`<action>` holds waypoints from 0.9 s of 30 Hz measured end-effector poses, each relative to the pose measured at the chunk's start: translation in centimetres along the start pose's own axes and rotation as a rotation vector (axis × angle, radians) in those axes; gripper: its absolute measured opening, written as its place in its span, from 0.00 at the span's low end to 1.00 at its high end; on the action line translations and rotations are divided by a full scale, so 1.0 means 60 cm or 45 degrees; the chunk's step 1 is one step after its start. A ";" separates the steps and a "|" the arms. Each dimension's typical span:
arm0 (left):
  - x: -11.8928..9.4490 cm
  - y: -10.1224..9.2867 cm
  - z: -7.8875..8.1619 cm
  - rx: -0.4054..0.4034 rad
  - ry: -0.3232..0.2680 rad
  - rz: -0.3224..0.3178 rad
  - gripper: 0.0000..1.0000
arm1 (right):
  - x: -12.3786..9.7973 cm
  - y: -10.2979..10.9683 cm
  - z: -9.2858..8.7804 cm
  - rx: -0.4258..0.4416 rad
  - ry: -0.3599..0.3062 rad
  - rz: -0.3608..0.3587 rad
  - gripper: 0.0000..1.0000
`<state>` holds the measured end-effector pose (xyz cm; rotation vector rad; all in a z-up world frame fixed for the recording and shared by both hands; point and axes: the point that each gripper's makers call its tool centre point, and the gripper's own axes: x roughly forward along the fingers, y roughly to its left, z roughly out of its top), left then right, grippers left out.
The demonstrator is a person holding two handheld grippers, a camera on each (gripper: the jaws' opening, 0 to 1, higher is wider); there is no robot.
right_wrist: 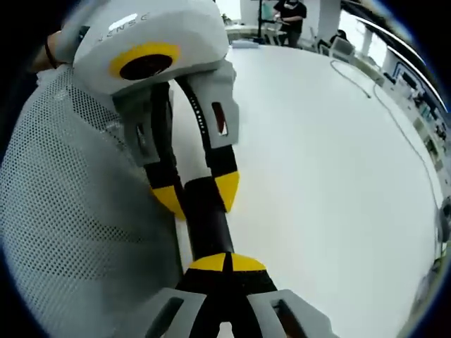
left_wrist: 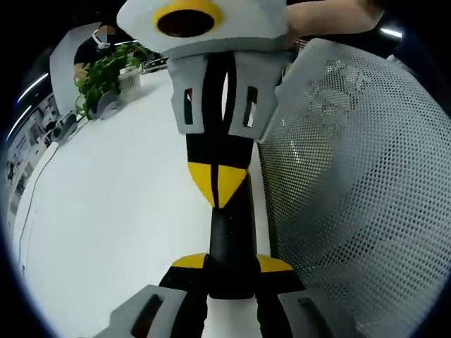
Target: Press the specified remote control buttons in sequence, fully releasing each button before pressing the next.
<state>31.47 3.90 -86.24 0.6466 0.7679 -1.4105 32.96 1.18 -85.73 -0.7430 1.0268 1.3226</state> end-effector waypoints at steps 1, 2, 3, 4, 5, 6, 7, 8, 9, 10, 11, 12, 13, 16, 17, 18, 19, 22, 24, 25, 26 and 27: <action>0.000 0.000 0.000 -0.010 -0.002 -0.001 0.25 | 0.001 0.000 0.000 0.030 0.023 0.022 0.00; 0.000 0.000 0.000 -0.012 -0.002 -0.002 0.25 | 0.001 0.001 -0.002 0.044 0.039 0.031 0.00; 0.000 0.000 0.000 -0.011 -0.003 -0.002 0.25 | 0.003 0.000 0.001 0.017 0.050 0.040 0.00; 0.000 0.000 0.000 -0.012 -0.004 -0.003 0.25 | 0.003 -0.001 0.001 0.035 0.062 0.051 0.00; 0.000 0.000 0.000 -0.014 -0.006 -0.003 0.25 | 0.003 -0.002 0.000 0.054 0.077 0.066 0.00; 0.000 0.000 0.000 -0.016 -0.007 -0.003 0.25 | 0.003 -0.002 0.001 0.059 0.084 0.073 0.00; 0.000 0.000 0.001 -0.019 -0.009 -0.004 0.25 | 0.003 -0.003 0.000 0.077 0.092 0.082 0.00; 0.000 0.000 0.001 -0.022 -0.012 -0.004 0.25 | 0.003 -0.003 0.000 0.086 0.095 0.086 0.00; 0.000 0.000 0.001 -0.024 -0.013 -0.004 0.25 | 0.003 -0.004 0.000 0.096 0.092 0.086 0.00; -0.001 0.000 0.001 -0.029 -0.015 -0.004 0.25 | 0.003 -0.003 -0.001 0.097 0.089 0.085 0.00; -0.001 0.000 0.001 -0.031 -0.017 -0.005 0.25 | 0.004 -0.002 -0.001 0.100 0.079 0.077 0.00; -0.001 0.000 0.001 -0.035 -0.019 -0.005 0.25 | 0.003 -0.001 -0.001 0.100 0.073 0.071 0.00; -0.001 0.000 0.001 -0.037 -0.022 -0.005 0.25 | 0.003 -0.001 -0.002 0.098 0.065 0.063 0.00; -0.001 0.000 0.001 -0.040 -0.028 -0.007 0.25 | 0.002 0.000 -0.001 0.077 0.020 0.016 0.00; -0.001 0.000 0.001 -0.040 -0.028 -0.007 0.25 | 0.002 0.000 0.000 0.063 0.005 0.001 0.00; -0.001 0.000 0.001 -0.040 -0.030 -0.007 0.25 | 0.001 0.000 0.000 0.040 -0.016 -0.029 0.00; -0.001 0.000 0.001 -0.041 -0.030 -0.007 0.25 | -0.001 0.001 0.001 0.022 -0.026 -0.050 0.00; -0.001 0.000 0.001 -0.039 -0.030 -0.007 0.25 | -0.004 0.013 0.002 0.000 -0.048 -0.074 0.00; -0.001 0.000 0.001 -0.040 -0.032 -0.008 0.24 | -0.007 0.019 0.013 -0.007 -0.096 -0.079 0.00; -0.001 0.000 0.001 -0.040 -0.032 -0.008 0.24 | -0.008 0.021 0.015 -0.006 -0.103 -0.078 0.00; -0.001 0.001 0.001 -0.039 -0.032 -0.008 0.24 | -0.008 0.022 0.017 -0.006 -0.105 -0.077 0.00; -0.001 0.001 0.001 -0.038 -0.032 -0.008 0.24 | -0.006 0.027 0.019 -0.010 -0.103 -0.058 0.00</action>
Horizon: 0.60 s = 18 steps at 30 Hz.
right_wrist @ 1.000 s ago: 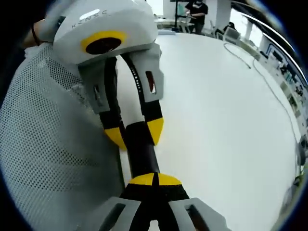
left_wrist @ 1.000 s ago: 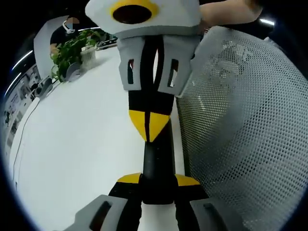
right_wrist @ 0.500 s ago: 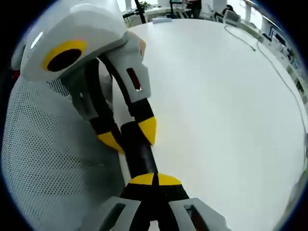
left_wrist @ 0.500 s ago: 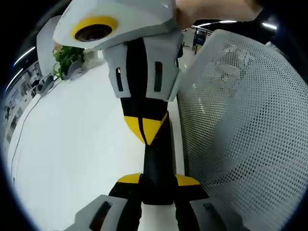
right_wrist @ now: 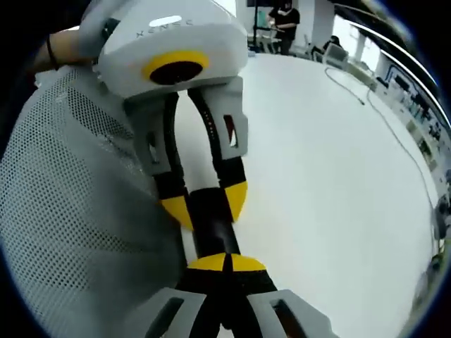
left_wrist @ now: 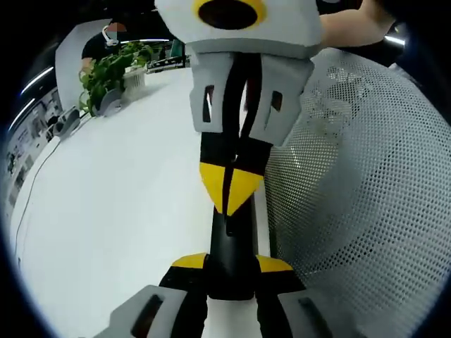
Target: Press the specified remote control buttons in sequence, fully releasing each button before pressing the next.
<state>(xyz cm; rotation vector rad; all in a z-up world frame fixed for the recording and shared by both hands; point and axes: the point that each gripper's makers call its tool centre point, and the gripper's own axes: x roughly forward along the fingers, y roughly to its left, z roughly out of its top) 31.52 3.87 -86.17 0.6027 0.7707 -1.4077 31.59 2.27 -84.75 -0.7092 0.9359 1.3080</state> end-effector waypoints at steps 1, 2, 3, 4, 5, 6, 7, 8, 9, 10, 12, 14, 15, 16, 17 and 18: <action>0.000 0.000 0.000 0.000 0.000 0.000 0.24 | 0.002 0.004 0.000 0.002 0.007 0.014 0.00; 0.000 0.000 0.000 -0.001 0.000 0.000 0.24 | 0.006 0.004 -0.003 -0.015 0.022 0.009 0.00; 0.000 0.000 0.000 -0.001 -0.001 0.000 0.24 | 0.007 0.002 -0.009 -0.045 0.048 -0.002 0.00; 0.000 0.000 0.000 -0.001 -0.001 0.000 0.24 | 0.010 0.003 -0.007 -0.055 0.041 -0.008 0.00; 0.000 0.000 0.000 0.000 -0.001 0.000 0.24 | 0.009 0.003 -0.006 -0.049 0.041 -0.006 0.00; 0.000 0.000 0.000 -0.002 -0.002 0.000 0.24 | 0.008 0.002 -0.006 -0.058 0.039 -0.011 0.00; 0.000 0.000 0.000 -0.002 -0.002 -0.001 0.24 | 0.009 0.002 -0.007 -0.071 0.040 -0.017 0.00; 0.000 0.000 0.000 -0.001 -0.002 -0.001 0.24 | 0.010 0.002 -0.006 -0.093 0.042 -0.027 0.00; 0.000 0.000 0.000 0.000 -0.002 -0.002 0.24 | 0.010 0.002 -0.007 -0.116 0.051 -0.034 0.00; 0.000 0.000 0.000 0.002 -0.002 -0.002 0.24 | 0.011 0.002 -0.007 -0.138 0.059 -0.043 0.00; 0.000 0.000 -0.001 0.006 0.000 -0.003 0.25 | 0.012 0.004 -0.006 -0.210 0.076 -0.067 0.00; 0.000 0.000 -0.001 0.004 -0.001 -0.004 0.25 | 0.013 0.004 -0.006 -0.214 0.079 -0.078 0.00; 0.000 0.000 -0.001 0.002 -0.002 -0.004 0.25 | 0.013 0.003 -0.005 -0.216 0.079 -0.081 0.00; -0.001 0.000 -0.001 0.001 -0.002 -0.004 0.25 | 0.012 0.001 -0.005 -0.212 0.077 -0.086 0.00; 0.000 0.000 -0.001 0.001 -0.002 -0.004 0.25 | 0.012 0.000 -0.005 -0.197 0.069 -0.088 0.00; 0.000 0.000 -0.001 0.002 -0.001 -0.004 0.25 | 0.012 -0.001 -0.004 -0.163 0.051 -0.092 0.00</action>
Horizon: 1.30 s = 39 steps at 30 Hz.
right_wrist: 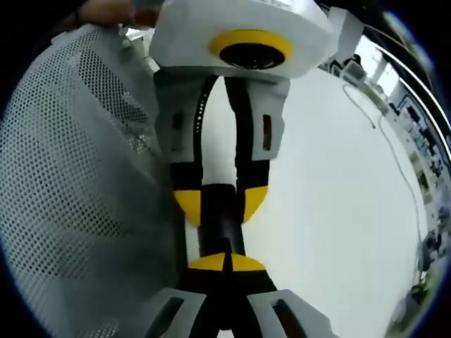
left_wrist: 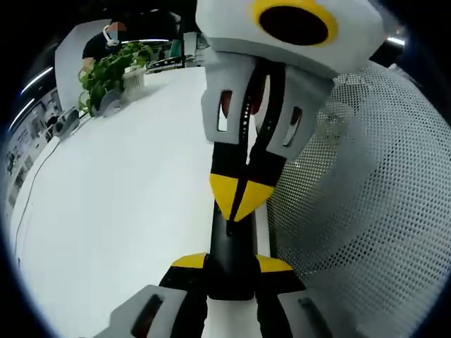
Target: Press the specified remote control buttons in sequence, fully releasing each button before pressing the next.
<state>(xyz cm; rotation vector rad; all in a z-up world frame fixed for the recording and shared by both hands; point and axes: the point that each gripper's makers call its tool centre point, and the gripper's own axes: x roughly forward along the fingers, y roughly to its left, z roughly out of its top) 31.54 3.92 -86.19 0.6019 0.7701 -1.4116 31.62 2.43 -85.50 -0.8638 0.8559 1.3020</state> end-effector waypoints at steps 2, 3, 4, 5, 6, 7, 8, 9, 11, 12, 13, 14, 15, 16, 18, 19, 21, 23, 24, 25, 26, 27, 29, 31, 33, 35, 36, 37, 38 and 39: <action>0.000 0.000 0.000 0.001 0.002 0.000 0.25 | -0.001 0.000 0.000 0.036 -0.011 -0.010 0.00; 0.000 0.000 0.000 0.002 0.002 0.000 0.24 | -0.001 0.002 -0.001 0.004 -0.012 -0.020 0.00; 0.000 0.000 0.000 0.001 0.001 0.001 0.24 | -0.001 0.002 0.000 0.000 -0.013 -0.020 0.00; 0.000 -0.001 0.000 -0.002 -0.002 0.001 0.24 | -0.003 0.002 0.000 0.010 -0.018 -0.021 0.00; 0.000 -0.001 0.000 -0.003 -0.003 0.000 0.24 | -0.004 0.002 0.001 0.028 -0.026 -0.020 0.00; 0.000 -0.001 0.000 0.003 -0.004 0.000 0.24 | -0.004 0.002 0.000 0.026 -0.032 -0.022 0.00; 0.000 -0.001 0.000 0.003 -0.003 0.000 0.24 | -0.004 0.003 0.000 0.017 -0.036 -0.027 0.00; 0.000 -0.001 0.000 0.004 -0.001 0.001 0.25 | -0.003 0.003 0.001 -0.006 -0.041 -0.035 0.00; 0.000 -0.001 0.000 -0.002 -0.005 -0.001 0.25 | -0.002 0.002 0.003 -0.019 -0.048 -0.038 0.00; 0.000 -0.001 0.000 -0.006 -0.009 -0.001 0.24 | -0.002 0.003 0.005 -0.021 -0.052 -0.037 0.00; -0.001 -0.001 0.000 -0.010 -0.013 -0.001 0.24 | -0.002 0.004 0.009 -0.027 -0.055 -0.031 0.00; -0.001 -0.001 0.000 -0.011 -0.015 -0.002 0.24 | -0.001 0.004 0.010 -0.036 -0.055 -0.028 0.00; -0.001 -0.001 0.000 -0.012 -0.016 -0.002 0.24 | 0.000 0.005 0.011 -0.040 -0.052 -0.024 0.00; 0.000 0.000 0.001 -0.012 -0.015 -0.002 0.24 | 0.003 0.007 0.011 -0.058 -0.046 -0.023 0.00; 0.000 -0.001 0.001 -0.010 -0.012 -0.002 0.24 | 0.003 0.005 0.010 -0.088 -0.029 -0.030 0.00; 0.000 -0.001 0.000 -0.009 -0.012 -0.002 0.24 | 0.004 0.004 0.010 -0.085 -0.025 -0.031 0.00; 0.000 -0.001 0.000 -0.008 -0.011 -0.001 0.24 | 0.004 0.002 0.009 -0.076 -0.019 -0.030 0.00; 0.000 0.000 0.000 -0.005 -0.009 -0.001 0.24 | 0.005 0.000 0.010 -0.057 -0.015 -0.029 0.00; 0.000 0.000 0.000 -0.006 -0.009 -0.001 0.24 | 0.007 -0.002 0.010 -0.057 -0.010 -0.033 0.00; 0.000 0.000 0.000 -0.008 -0.010 -0.001 0.24 | 0.007 -0.002 0.010 -0.051 -0.004 -0.030 0.00; 0.000 0.000 0.000 -0.010 -0.012 -0.001 0.24 | 0.007 -0.001 0.009 -0.053 0.000 -0.031 0.00; 0.000 0.000 0.000 -0.012 -0.018 -0.001 0.24 | 0.007 0.000 0.009 -0.066 0.001 -0.038 0.00; 0.000 0.000 0.000 -0.016 -0.023 -0.001 0.24 | 0.006 0.002 0.008 -0.097 -0.006 -0.058 0.00; 0.000 0.000 0.001 -0.013 -0.019 0.000 0.24 | 0.007 0.002 0.008 -0.138 0.003 -0.085 0.00; 0.000 0.000 0.001 -0.009 -0.017 0.001 0.24 | 0.007 0.002 0.009 -0.149 0.011 -0.090 0.00; 0.000 0.000 0.001 -0.012 -0.021 0.000 0.24 | 0.005 0.000 0.009 -0.129 -0.003 -0.076 0.00; 0.000 0.000 0.001 -0.013 -0.023 0.000 0.24 | 0.004 0.001 0.010 -0.048 -0.037 -0.050 0.00; 0.000 0.000 0.001 -0.015 -0.025 0.000 0.24 | 0.002 0.001 0.011 -0.002 -0.056 -0.035 0.00; 0.000 0.000 0.001 -0.018 -0.027 0.000 0.24 | 0.000 0.000 0.010 0.018 -0.067 -0.028 0.00; 0.000 0.000 0.001 -0.018 -0.027 -0.001 0.24 | -0.002 -0.003 0.008 -0.003 -0.057 -0.036 0.00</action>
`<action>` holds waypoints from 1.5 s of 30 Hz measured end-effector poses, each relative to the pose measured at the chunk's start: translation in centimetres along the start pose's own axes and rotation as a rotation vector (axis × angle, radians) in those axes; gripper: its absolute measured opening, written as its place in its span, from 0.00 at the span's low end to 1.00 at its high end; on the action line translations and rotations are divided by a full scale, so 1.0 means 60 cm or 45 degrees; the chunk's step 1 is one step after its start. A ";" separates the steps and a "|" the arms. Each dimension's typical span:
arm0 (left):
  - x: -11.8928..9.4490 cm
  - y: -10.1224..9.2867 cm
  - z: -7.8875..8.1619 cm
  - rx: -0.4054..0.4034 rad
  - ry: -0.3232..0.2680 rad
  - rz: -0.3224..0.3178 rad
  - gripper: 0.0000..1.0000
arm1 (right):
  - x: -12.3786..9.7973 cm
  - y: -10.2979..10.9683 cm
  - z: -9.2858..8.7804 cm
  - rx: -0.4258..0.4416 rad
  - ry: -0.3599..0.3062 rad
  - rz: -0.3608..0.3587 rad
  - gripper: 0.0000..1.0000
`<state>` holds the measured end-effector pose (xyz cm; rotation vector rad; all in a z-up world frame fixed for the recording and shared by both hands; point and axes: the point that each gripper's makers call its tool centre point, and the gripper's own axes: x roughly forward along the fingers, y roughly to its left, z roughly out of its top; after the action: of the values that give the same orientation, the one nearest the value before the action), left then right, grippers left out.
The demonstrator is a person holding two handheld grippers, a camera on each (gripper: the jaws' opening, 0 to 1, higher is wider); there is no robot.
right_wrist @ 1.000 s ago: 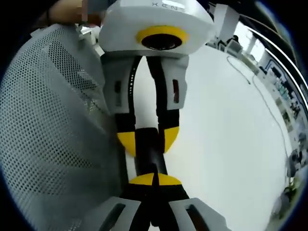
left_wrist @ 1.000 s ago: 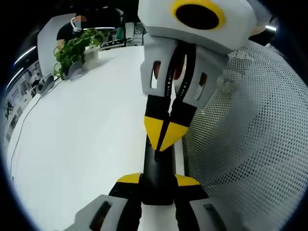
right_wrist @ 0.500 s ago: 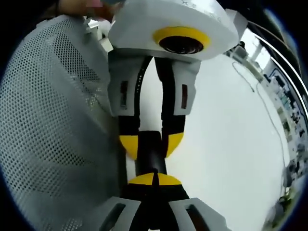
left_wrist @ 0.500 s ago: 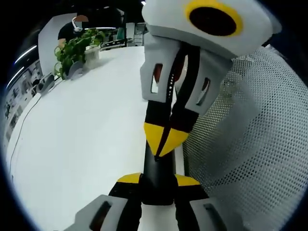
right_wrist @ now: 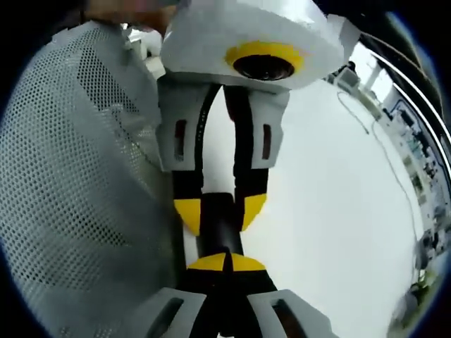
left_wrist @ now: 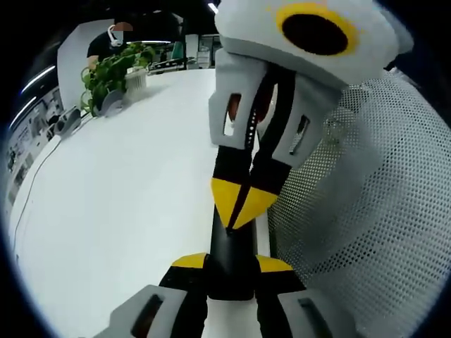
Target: Press the specified remote control buttons in sequence, fully releasing each button before pressing the next.
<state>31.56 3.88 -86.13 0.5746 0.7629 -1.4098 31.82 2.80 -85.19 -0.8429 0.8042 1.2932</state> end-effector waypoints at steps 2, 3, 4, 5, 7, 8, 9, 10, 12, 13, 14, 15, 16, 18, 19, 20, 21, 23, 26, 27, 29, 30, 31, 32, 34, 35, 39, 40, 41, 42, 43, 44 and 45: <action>0.000 0.000 0.000 -0.001 0.000 -0.001 0.24 | 0.001 0.005 0.003 -0.049 -0.008 -0.002 0.00; 0.000 0.000 0.000 0.000 0.000 -0.001 0.24 | 0.003 0.007 0.006 -0.047 -0.016 0.006 0.00; 0.000 0.000 0.000 -0.001 0.000 -0.002 0.24 | 0.004 0.009 0.008 -0.045 -0.021 0.013 0.00; 0.000 0.000 0.000 -0.001 -0.002 -0.002 0.24 | 0.006 0.011 0.011 -0.052 -0.026 0.020 0.00; 0.000 0.000 0.000 -0.002 -0.003 -0.003 0.24 | 0.010 0.009 0.013 -0.070 -0.011 0.011 0.00; 0.000 0.001 0.000 -0.002 -0.003 -0.003 0.24 | 0.010 0.009 0.013 -0.070 -0.008 0.017 0.00; 0.000 0.000 0.000 -0.001 -0.002 -0.003 0.24 | 0.010 0.009 0.011 -0.071 -0.006 0.018 0.00; 0.000 0.000 0.000 0.000 -0.001 -0.003 0.24 | 0.009 0.008 0.011 -0.073 -0.007 0.018 0.00; 0.000 0.000 0.000 0.002 0.000 -0.003 0.24 | 0.010 0.008 0.011 -0.065 -0.006 0.023 0.00; 0.000 0.000 0.000 0.003 0.000 -0.003 0.24 | 0.010 0.007 0.011 -0.059 -0.005 0.023 0.00; 0.000 0.000 0.000 0.003 0.001 -0.003 0.24 | 0.010 0.008 0.012 -0.063 -0.006 0.021 0.00; 0.000 0.000 0.000 0.002 0.000 -0.004 0.24 | 0.011 0.008 0.012 -0.070 -0.003 0.017 0.00; 0.000 0.000 0.000 0.002 0.000 -0.004 0.24 | 0.012 0.008 0.013 -0.072 0.001 0.012 0.00; 0.000 0.000 0.000 0.004 0.002 -0.003 0.24 | 0.014 0.005 0.015 -0.057 0.024 -0.008 0.00; 0.000 0.000 0.000 0.003 0.003 -0.002 0.24 | 0.014 0.004 0.015 -0.051 0.043 -0.012 0.00; 0.000 0.000 0.000 0.003 0.003 -0.002 0.24 | 0.015 0.005 0.015 -0.054 0.047 -0.020 0.00; 0.000 0.001 -0.001 0.004 0.003 -0.001 0.24 | 0.015 0.005 0.014 -0.062 0.047 -0.031 0.00; 0.000 0.001 -0.001 0.007 0.003 0.000 0.24 | 0.013 0.006 0.011 -0.076 0.024 -0.050 0.00; 0.000 0.001 -0.001 0.009 0.002 0.000 0.24 | 0.011 0.002 0.014 -0.008 -0.046 0.015 0.00; 0.000 0.000 0.000 0.007 0.000 0.000 0.24 | 0.010 0.002 0.013 -0.002 -0.061 0.024 0.00; 0.000 0.000 0.000 0.005 -0.004 0.000 0.24 | 0.006 0.001 0.010 -0.006 -0.071 0.032 0.00; 0.000 0.000 0.000 0.006 -0.004 0.001 0.24 | 0.005 0.000 0.006 -0.010 -0.060 0.028 0.00; 0.000 0.000 -0.001 0.007 -0.004 0.001 0.24 | 0.003 -0.003 0.003 -0.024 -0.065 0.017 0.01; 0.000 0.000 -0.001 0.008 -0.002 0.001 0.24 | 0.001 -0.004 0.000 -0.016 -0.057 0.030 0.03; -0.001 0.000 0.000 0.010 0.001 0.000 0.24 | -0.004 -0.001 -0.008 -0.014 -0.056 0.059 0.04; -0.001 0.000 0.000 0.011 0.001 -0.001 0.24 | -0.005 0.000 -0.012 -0.020 -0.054 0.061 0.04; -0.001 0.000 -0.001 0.014 0.003 -0.001 0.25 | -0.011 0.003 -0.022 0.004 -0.054 0.081 0.07; -0.001 0.000 -0.001 0.015 0.003 -0.001 0.25 | -0.012 0.003 -0.023 0.011 -0.059 0.085 0.08; -0.001 0.000 -0.001 0.015 0.003 0.000 0.25 | -0.012 0.003 -0.025 0.017 -0.056 0.086 0.09; 0.000 0.000 -0.001 0.016 0.003 0.000 0.25 | -0.013 0.002 -0.026 0.022 -0.058 0.085 0.10; 0.000 0.000 -0.001 0.015 0.002 0.000 0.25 | -0.013 0.002 -0.026 0.025 -0.056 0.086 0.12; 0.000 0.000 -0.001 0.016 0.003 0.000 0.25 | -0.014 0.001 -0.028 0.030 -0.053 0.088 0.14; 0.000 0.000 -0.001 0.016 0.003 0.000 0.25 | -0.014 0.000 -0.031 0.034 -0.049 0.090 0.16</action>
<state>31.56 3.92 -86.17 0.5862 0.7565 -1.4152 31.65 0.78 -85.31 -0.7725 0.8253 1.3540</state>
